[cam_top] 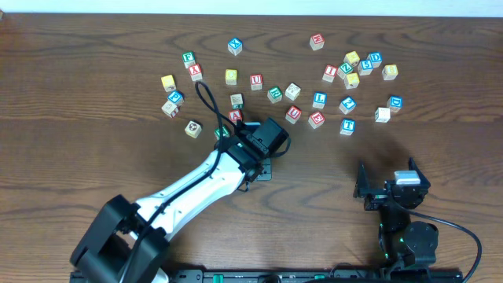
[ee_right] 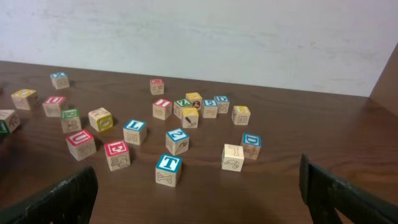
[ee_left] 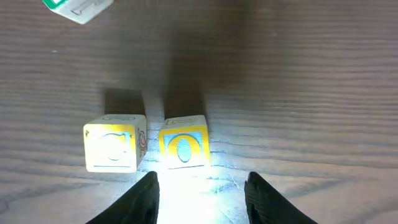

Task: Spell out CORL
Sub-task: 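Lower the O block to the right of C and open the left gripper, then move the left gripper up to the green R block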

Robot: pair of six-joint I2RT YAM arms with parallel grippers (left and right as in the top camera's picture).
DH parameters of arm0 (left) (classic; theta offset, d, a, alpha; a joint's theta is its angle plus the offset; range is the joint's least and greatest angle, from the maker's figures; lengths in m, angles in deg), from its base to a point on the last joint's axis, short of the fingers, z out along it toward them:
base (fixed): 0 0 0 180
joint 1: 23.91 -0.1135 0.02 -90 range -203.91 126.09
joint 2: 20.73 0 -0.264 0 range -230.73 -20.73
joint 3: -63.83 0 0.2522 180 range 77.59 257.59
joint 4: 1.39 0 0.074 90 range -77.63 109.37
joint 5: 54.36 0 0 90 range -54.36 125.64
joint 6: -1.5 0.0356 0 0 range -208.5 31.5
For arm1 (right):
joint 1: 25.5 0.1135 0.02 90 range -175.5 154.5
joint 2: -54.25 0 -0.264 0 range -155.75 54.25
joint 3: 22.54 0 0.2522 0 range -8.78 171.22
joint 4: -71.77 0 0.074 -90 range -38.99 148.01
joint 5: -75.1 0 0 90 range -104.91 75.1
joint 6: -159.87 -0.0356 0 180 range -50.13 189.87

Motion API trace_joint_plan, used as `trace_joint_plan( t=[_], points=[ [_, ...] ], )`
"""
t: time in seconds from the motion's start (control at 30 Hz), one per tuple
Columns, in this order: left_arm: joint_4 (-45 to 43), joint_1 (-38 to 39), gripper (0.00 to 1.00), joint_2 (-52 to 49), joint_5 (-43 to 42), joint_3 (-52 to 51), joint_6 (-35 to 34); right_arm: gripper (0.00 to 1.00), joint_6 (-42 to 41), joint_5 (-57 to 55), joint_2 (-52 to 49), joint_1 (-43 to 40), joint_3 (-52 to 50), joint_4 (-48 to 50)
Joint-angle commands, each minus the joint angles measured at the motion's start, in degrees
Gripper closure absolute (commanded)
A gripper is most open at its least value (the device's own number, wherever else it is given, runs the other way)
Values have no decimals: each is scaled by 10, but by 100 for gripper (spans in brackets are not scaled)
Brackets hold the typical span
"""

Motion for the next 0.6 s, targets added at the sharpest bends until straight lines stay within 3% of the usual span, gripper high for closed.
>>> trace_joint_plan(
  t=[0.0, 0.13, 0.2, 0.3, 0.57],
  points=[
    [1, 0, 56, 29, 4, 1, 15, 1, 1, 2, 3, -3, -1, -2],
    [0, -1, 47, 44, 12, 1, 28, 1, 1, 2, 3, -3, -1, -2],
    [0, -1, 35, 47, 13, 2, 30, 1, 1, 2, 3, -3, -1, -2],
    [-3, -3, 26, 48, 16, 5, 29, 1, 1, 2, 3, -3, -1, -2],
    [-3, -7, 22, 48, 47, 5, 10, 1, 1, 2, 3, -3, -1, -2]
  ],
)
